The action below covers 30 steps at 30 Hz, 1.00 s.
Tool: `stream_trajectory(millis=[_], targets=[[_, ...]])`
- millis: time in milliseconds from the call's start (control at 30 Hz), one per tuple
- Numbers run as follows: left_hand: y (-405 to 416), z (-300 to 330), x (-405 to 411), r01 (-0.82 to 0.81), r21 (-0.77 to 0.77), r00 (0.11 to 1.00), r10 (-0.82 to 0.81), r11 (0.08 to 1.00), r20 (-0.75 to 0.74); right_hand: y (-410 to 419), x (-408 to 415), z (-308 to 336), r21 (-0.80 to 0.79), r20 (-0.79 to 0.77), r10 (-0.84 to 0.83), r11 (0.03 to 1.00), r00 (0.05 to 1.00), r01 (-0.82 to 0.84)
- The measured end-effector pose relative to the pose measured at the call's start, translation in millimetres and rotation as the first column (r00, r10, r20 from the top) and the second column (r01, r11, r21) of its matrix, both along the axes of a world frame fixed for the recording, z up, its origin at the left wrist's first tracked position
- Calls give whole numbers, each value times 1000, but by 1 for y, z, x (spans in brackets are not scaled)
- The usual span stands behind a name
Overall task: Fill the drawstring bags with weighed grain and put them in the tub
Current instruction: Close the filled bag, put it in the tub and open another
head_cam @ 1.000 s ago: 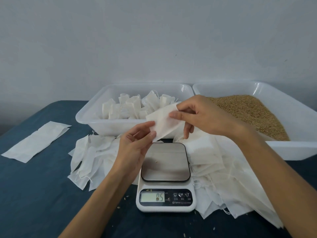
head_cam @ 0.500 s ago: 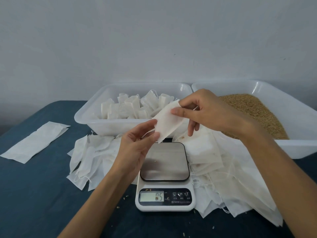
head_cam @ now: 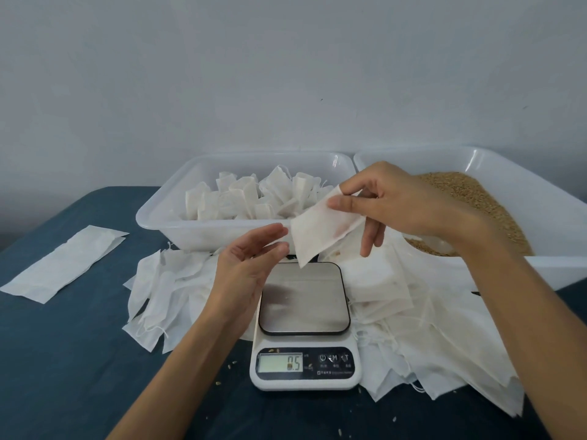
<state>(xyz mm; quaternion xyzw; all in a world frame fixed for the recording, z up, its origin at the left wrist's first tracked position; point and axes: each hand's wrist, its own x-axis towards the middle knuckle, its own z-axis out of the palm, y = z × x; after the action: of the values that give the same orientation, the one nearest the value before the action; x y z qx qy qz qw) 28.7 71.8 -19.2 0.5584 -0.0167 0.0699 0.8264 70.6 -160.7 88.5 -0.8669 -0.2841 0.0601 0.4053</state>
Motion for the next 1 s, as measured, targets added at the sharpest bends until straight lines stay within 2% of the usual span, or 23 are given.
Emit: stream_trajectory(millis=[67,100,167,267,333,533,700,900,1000], targets=[[-1,3,-3,-129,220,989,111,967,95,1,-3,1,10,26,-36,999,999,36],[-3,4,-6,-163,315,979,115,935,167,3,-6,1,-1,36,-42,999,998,42],[-9,3,-12,-139,449,966,21,883,258,11,-11,-1,-41,51,-32,999,998,35],[-20,-3,-20,-72,622,960,-115,779,255,27,-19,-6,-119,48,20,993,999,-14],[-23,-7,-21,-87,681,953,-138,727,270,36,-22,-9,-150,23,69,987,997,-65],[-27,-4,-27,-22,638,956,-171,770,239,36,-29,2,-184,-55,105,976,993,-114],[-35,-2,-31,-53,620,959,-133,783,251,40,-34,1,-247,-143,148,952,979,-180],[-37,-1,-30,-60,560,955,-115,826,272,42,-39,0,-268,-132,184,939,974,-214],[-34,-1,-27,-69,528,962,-83,847,260,34,-37,10,-172,-80,162,970,983,-174]])
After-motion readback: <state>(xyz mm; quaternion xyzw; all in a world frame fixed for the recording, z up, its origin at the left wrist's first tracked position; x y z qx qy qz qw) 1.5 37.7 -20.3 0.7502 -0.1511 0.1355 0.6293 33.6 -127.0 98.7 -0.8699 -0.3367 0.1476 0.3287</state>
